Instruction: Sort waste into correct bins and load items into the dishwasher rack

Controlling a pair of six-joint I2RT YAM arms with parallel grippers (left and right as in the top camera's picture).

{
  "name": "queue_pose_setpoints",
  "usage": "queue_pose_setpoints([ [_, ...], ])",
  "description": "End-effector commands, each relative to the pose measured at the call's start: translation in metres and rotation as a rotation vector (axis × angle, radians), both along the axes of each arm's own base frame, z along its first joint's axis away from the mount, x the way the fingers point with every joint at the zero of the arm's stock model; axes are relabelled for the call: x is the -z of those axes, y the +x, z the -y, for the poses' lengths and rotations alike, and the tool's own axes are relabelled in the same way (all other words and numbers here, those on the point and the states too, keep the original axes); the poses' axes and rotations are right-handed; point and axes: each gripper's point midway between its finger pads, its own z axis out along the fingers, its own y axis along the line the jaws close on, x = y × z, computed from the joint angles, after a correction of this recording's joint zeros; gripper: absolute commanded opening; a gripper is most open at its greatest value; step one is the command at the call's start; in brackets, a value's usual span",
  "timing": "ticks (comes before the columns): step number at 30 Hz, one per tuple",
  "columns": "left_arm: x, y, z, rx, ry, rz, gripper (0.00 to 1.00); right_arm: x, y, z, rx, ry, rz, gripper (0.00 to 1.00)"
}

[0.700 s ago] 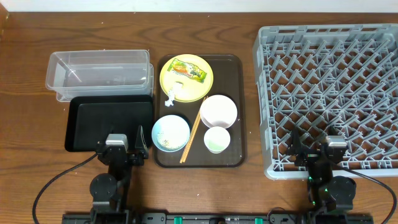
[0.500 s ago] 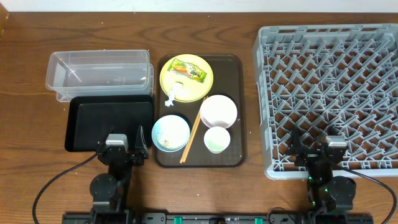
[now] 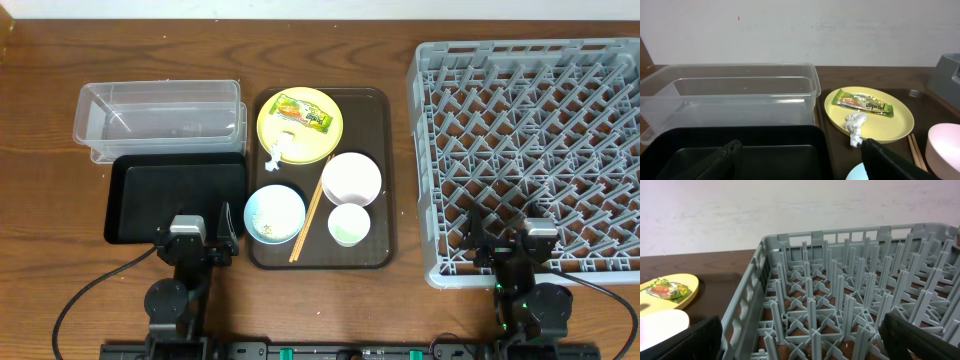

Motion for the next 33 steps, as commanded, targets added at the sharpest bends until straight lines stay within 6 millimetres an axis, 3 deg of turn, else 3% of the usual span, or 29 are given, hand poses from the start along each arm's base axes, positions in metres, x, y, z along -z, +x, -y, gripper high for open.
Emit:
queue_pose_setpoints([
  [1, 0.0133, -0.0015, 0.0059, 0.034, -0.005, -0.044, 0.78, 0.0003, -0.0003, -0.0025, -0.009, -0.007, 0.001, 0.99],
  [33, 0.0132, -0.0015, 0.0066, 0.038, -0.006, -0.044, 0.78, -0.0025, -0.0002, -0.0029, -0.011, -0.006, 0.012, 0.99],
])
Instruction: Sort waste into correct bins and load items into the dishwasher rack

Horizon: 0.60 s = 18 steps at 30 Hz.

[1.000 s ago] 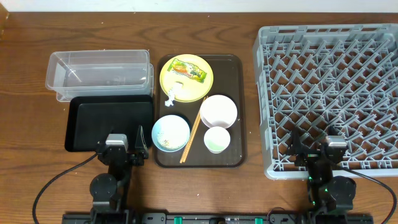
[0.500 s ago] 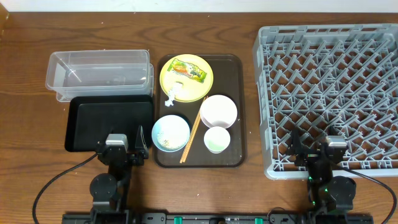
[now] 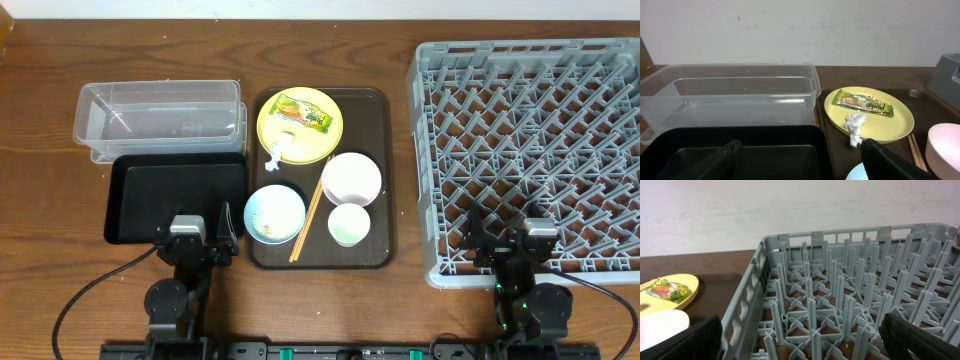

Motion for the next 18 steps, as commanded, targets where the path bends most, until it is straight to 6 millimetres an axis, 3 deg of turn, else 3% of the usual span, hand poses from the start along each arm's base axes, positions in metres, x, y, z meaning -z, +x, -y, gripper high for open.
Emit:
queue_pose_setpoints([
  [1, 0.013, -0.002, 0.007, 0.037, -0.006, -0.044, 0.78, -0.004, 0.000, -0.002, -0.005, -0.006, 0.017, 0.99],
  [11, 0.019, -0.002, 0.006, 0.025, -0.089, -0.091, 0.78, 0.005, 0.000, -0.002, -0.006, 0.016, -0.019, 0.99],
  [18, 0.008, 0.002, 0.007, 0.020, -0.099, -0.170, 0.78, 0.006, 0.002, -0.002, -0.003, 0.019, -0.060, 0.99],
])
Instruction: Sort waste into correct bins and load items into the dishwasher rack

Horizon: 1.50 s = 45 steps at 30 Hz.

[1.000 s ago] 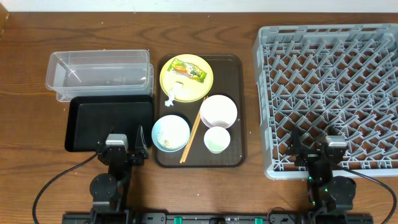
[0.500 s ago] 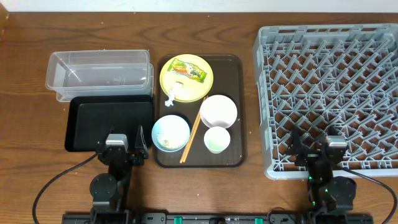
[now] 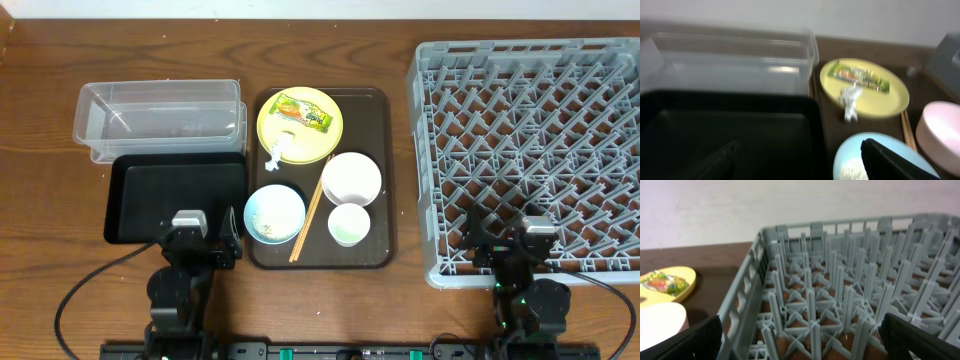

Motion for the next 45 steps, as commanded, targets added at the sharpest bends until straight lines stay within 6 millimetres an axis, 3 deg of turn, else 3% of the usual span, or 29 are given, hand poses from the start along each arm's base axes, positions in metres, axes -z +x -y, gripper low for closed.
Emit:
queue_pose_setpoints([
  [1, -0.018, 0.003, 0.003, 0.014, -0.018, -0.028, 0.78, -0.006, 0.001, -0.003, -0.006, 0.015, -0.018, 0.99],
  [13, -0.026, 0.013, 0.018, 0.085, -0.052, -0.401, 0.78, -0.015, 0.016, -0.003, -0.004, 0.012, -0.272, 0.99],
  [19, -0.028, 0.013, 0.025, 0.117, -0.084, -0.619, 0.78, -0.013, 0.026, -0.003, -0.002, 0.006, -0.493, 0.99],
  [24, -0.041, 0.010, 0.027, 0.123, -0.098, -0.757, 0.78, -0.014, 0.034, -0.005, -0.006, 0.005, -0.675, 0.99],
  [36, -0.053, 0.016, 0.030, 0.134, -0.105, -0.732, 0.78, -0.011, 0.044, -0.014, -0.050, 0.029, -0.774, 0.99],
  [39, -0.064, 0.028, 0.041, 0.195, -0.141, -0.668, 0.78, -0.010, 0.044, -0.014, -0.049, 0.028, -0.774, 0.99],
  [45, -0.078, 0.056, 0.042, 0.203, -0.136, -0.607, 0.78, -0.010, 0.044, -0.014, -0.049, 0.029, -0.777, 0.99],
])
